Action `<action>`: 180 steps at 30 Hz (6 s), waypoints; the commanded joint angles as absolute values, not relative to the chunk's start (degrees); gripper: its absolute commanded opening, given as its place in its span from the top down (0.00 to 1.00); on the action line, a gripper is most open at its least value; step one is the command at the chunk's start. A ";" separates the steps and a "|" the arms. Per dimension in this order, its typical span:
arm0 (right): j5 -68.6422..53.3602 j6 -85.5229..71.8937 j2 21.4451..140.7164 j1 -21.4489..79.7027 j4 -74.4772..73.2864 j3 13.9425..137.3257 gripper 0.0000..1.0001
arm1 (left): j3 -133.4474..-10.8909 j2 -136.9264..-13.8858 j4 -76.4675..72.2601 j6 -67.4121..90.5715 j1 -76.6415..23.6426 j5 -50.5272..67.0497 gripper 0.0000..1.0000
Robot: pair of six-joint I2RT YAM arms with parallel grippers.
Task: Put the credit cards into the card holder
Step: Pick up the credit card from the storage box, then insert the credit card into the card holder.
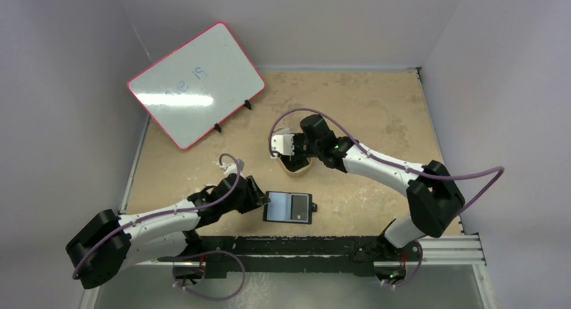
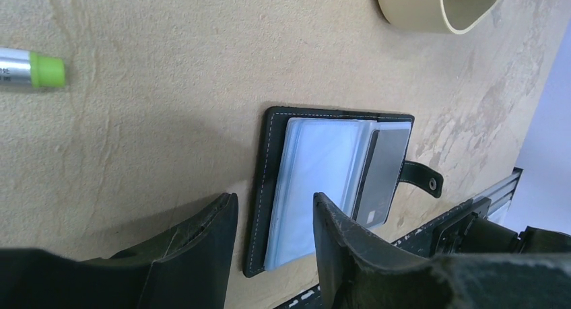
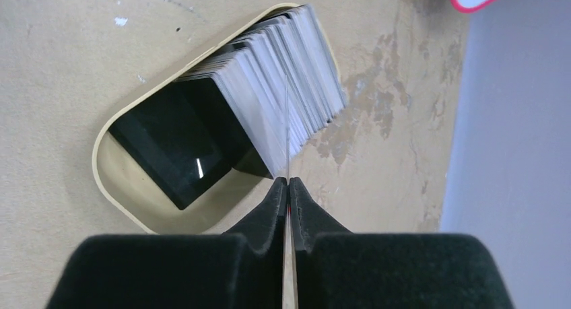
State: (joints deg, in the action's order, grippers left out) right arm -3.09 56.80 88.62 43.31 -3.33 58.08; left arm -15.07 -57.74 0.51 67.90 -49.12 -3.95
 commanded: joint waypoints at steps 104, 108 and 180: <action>-11.95 -62.96 71.01 49.31 23.42 15.45 1.00 | -16.59 -64.51 -3.86 72.26 -53.52 -8.14 1.00; -11.07 -63.29 70.84 49.31 24.40 15.11 1.00 | -16.29 -63.28 -3.99 73.39 -53.58 -9.40 1.00; -4.36 -55.79 85.58 51.47 20.49 30.48 0.72 | -20.23 -67.20 -3.45 72.14 -57.19 -10.95 0.89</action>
State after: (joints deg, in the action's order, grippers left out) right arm -5.02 -55.86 84.71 50.87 19.64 29.12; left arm -18.22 -65.34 0.69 74.08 -57.14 -12.05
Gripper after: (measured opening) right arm 0.299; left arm 0.132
